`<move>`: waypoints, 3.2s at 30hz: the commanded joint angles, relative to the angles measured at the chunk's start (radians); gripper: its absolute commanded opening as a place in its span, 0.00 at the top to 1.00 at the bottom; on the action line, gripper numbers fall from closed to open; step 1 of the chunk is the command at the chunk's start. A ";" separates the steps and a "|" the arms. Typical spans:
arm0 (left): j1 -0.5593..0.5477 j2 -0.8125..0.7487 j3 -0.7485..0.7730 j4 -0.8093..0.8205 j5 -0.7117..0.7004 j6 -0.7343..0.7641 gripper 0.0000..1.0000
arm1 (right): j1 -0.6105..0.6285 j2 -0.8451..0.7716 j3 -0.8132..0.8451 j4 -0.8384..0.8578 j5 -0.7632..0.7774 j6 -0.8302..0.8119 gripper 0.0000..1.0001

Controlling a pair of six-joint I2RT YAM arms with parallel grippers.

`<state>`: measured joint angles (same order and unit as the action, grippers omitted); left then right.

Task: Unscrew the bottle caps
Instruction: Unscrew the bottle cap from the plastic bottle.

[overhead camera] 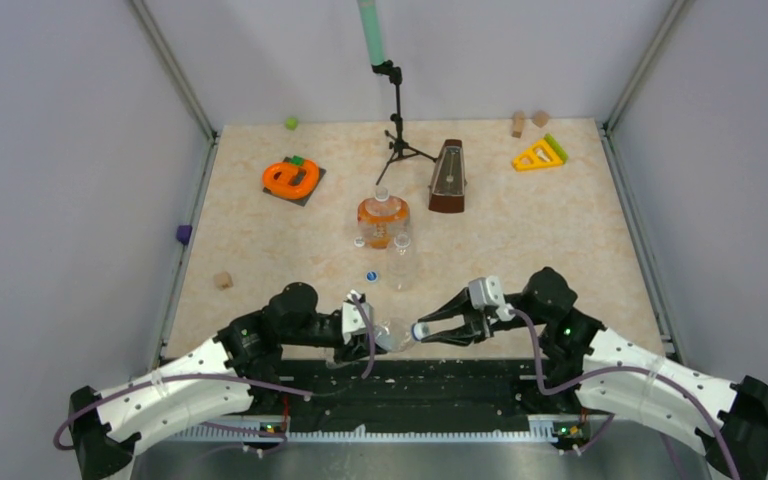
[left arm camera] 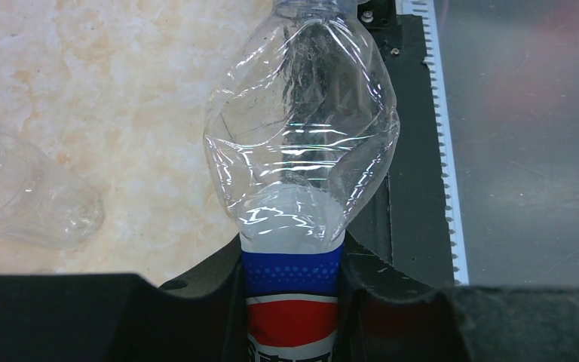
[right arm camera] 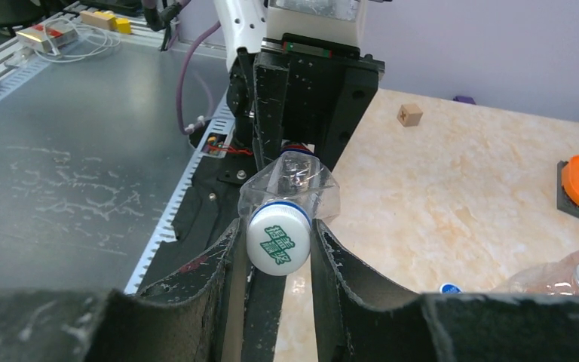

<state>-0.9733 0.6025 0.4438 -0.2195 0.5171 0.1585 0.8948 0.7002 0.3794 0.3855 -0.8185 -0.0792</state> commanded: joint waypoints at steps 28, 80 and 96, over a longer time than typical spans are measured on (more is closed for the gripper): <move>-0.008 0.042 0.043 0.097 -0.457 0.111 1.00 | 0.007 -0.119 -0.180 0.166 0.677 0.662 0.34; -0.308 0.181 -0.011 0.205 -0.894 0.318 1.00 | 0.005 0.041 -0.017 -0.028 0.643 0.900 0.66; -0.242 0.072 -0.020 0.255 -0.615 0.137 1.00 | 0.005 0.111 0.009 0.035 0.277 0.371 1.00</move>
<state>-1.2648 0.7242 0.4126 -0.1081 -0.3141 0.3885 0.8860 0.7898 0.3355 0.3790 -0.3000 0.5369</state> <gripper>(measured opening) 0.355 0.255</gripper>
